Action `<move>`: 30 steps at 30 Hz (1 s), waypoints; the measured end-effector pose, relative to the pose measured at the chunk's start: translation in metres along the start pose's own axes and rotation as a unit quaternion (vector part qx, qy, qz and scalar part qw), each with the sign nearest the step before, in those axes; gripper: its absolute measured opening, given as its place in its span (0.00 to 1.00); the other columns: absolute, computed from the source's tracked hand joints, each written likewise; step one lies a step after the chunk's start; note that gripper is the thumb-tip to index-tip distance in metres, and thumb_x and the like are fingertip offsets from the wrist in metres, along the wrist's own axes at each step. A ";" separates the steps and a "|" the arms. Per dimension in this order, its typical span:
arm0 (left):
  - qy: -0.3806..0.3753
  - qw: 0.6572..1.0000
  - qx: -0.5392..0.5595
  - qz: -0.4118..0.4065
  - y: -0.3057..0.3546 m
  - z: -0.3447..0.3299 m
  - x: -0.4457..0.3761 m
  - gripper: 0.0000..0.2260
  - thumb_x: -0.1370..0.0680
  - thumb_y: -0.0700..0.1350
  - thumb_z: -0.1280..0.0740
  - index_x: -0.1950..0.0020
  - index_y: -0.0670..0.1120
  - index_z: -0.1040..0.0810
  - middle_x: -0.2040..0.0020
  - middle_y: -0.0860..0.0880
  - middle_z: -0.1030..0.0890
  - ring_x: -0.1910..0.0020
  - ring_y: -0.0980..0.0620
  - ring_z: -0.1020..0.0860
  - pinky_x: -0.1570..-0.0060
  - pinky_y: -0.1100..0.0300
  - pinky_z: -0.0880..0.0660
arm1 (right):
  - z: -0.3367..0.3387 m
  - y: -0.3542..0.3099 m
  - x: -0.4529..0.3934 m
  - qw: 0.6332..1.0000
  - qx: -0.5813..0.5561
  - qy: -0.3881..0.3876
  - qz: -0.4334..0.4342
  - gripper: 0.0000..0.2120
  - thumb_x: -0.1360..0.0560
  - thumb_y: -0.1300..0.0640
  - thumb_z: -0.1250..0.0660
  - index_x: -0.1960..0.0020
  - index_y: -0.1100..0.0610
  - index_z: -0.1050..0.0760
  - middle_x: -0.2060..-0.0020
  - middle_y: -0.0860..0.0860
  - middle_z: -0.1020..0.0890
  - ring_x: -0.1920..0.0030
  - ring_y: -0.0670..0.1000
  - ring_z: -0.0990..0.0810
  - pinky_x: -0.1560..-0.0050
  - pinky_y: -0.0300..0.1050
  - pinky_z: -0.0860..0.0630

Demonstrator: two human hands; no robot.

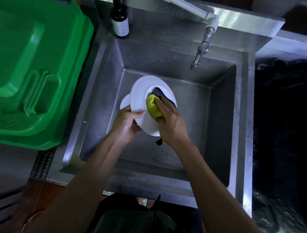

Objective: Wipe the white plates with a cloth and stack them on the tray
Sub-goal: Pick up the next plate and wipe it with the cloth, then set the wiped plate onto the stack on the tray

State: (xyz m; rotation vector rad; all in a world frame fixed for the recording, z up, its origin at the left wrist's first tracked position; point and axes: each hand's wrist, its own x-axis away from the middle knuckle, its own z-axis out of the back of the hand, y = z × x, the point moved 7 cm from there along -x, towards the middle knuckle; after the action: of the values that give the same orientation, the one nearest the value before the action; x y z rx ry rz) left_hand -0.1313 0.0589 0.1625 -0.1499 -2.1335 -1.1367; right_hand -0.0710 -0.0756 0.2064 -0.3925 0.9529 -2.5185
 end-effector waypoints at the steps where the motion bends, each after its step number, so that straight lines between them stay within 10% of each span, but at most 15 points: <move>1: 0.000 1.000 0.001 -0.003 0.002 0.000 -0.001 0.14 0.23 0.34 0.33 0.38 0.44 0.18 0.43 0.39 0.16 0.48 0.41 0.17 0.52 0.48 0.18 | 0.000 -0.003 0.002 1.000 -0.005 0.005 0.010 0.28 0.26 0.65 0.38 0.26 0.53 0.29 0.26 0.52 0.29 0.29 0.59 0.30 0.32 0.56 0.29; 15: 0.017 0.994 0.106 0.026 -0.002 -0.002 -0.012 0.15 0.20 0.36 0.35 0.34 0.44 0.21 0.43 0.42 0.15 0.48 0.44 0.16 0.48 0.47 0.19 | -0.002 -0.003 0.025 0.999 0.022 0.018 0.014 0.31 0.30 0.68 0.39 0.27 0.56 0.29 0.29 0.53 0.27 0.29 0.59 0.30 0.34 0.60 0.30; 30: -0.127 0.991 0.030 0.033 0.010 -0.016 -0.013 0.14 0.21 0.36 0.37 0.39 0.46 0.19 0.43 0.46 0.15 0.43 0.45 0.17 0.45 0.42 0.19 | 0.049 0.043 0.017 0.996 0.026 0.054 -0.069 0.28 0.25 0.72 0.42 0.26 0.61 0.31 0.27 0.58 0.30 0.34 0.65 0.28 0.34 0.60 0.30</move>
State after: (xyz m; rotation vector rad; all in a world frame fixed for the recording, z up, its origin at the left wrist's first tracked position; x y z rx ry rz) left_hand -0.1095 0.0557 0.1672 -0.3506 -2.3652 -1.0599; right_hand -0.0543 -0.1402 0.2149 -0.3193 0.9262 -2.7085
